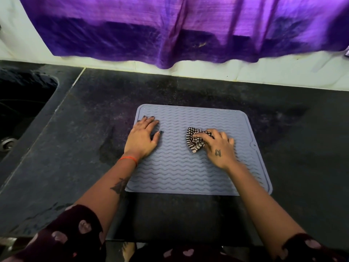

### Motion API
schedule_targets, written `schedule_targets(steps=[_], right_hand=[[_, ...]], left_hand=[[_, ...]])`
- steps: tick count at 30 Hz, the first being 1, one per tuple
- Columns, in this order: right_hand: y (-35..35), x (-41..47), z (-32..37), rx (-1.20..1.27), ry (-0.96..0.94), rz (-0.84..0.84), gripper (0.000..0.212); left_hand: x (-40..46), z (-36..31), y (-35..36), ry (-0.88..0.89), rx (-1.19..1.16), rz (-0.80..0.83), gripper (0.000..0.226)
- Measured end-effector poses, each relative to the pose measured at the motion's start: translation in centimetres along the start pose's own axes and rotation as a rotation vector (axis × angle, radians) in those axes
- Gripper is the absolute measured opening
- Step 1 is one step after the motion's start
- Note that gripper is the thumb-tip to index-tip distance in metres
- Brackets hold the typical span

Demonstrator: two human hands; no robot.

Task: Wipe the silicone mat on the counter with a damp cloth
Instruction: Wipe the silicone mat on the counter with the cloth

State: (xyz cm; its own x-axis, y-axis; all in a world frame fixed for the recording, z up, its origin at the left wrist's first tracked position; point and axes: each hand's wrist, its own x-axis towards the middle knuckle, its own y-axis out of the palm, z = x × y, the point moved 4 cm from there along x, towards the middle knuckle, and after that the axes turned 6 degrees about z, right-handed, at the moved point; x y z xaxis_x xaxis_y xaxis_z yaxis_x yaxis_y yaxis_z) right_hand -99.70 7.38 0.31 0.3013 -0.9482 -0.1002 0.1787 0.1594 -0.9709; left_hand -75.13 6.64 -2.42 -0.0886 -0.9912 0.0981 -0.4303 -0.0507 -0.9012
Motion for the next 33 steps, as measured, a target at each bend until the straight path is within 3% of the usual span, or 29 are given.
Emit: schedule_targets(steps=[5, 8, 11, 15, 18, 22, 27, 29, 33], right_hand=[[0.8, -2.2, 0.2, -0.041, -0.015, -0.062, 0.049], [0.0, -1.3, 0.0, 0.026, -0.015, 0.065, 0.046], [-1.9, -1.1, -0.7, 0.433, -0.069, 0.01, 0.045], [-3.4, -2.7, -2.6, 1.294, 0.146, -0.145, 0.035], [-3.7, -3.1, -4.1, 1.578, 0.275, -0.188, 0.027], [-3.9, -2.5, -3.2, 1.075, 0.169, -0.107, 0.031], [0.0, -1.3, -0.4, 0.034, 0.031, -0.05, 0.042], [0.6, -1.3, -0.2, -0.044, 0.001, -0.04, 0.046], [-0.7, -0.5, -0.7, 0.055, -0.02, 0.067, 0.044]], left_hand=[[-0.1, 0.1, 0.2, -0.004, 0.015, 0.017, 0.06], [0.0, 0.0, 0.0, -0.003, 0.015, 0.018, 0.061], [-0.1, 0.0, 0.0, 0.003, 0.021, 0.02, 0.061], [-0.2, -0.1, 0.0, 0.003, 0.017, 0.019, 0.062], [-0.2, -0.1, -0.1, 0.0, 0.022, 0.013, 0.062], [-0.1, -0.1, 0.0, -0.002, 0.038, 0.017, 0.062], [-0.2, -0.1, -0.1, 0.001, 0.041, 0.019, 0.062], [-0.2, -0.2, -0.1, 0.001, 0.041, 0.018, 0.062], [-0.3, -0.2, -0.1, -0.002, 0.044, 0.021, 0.063]])
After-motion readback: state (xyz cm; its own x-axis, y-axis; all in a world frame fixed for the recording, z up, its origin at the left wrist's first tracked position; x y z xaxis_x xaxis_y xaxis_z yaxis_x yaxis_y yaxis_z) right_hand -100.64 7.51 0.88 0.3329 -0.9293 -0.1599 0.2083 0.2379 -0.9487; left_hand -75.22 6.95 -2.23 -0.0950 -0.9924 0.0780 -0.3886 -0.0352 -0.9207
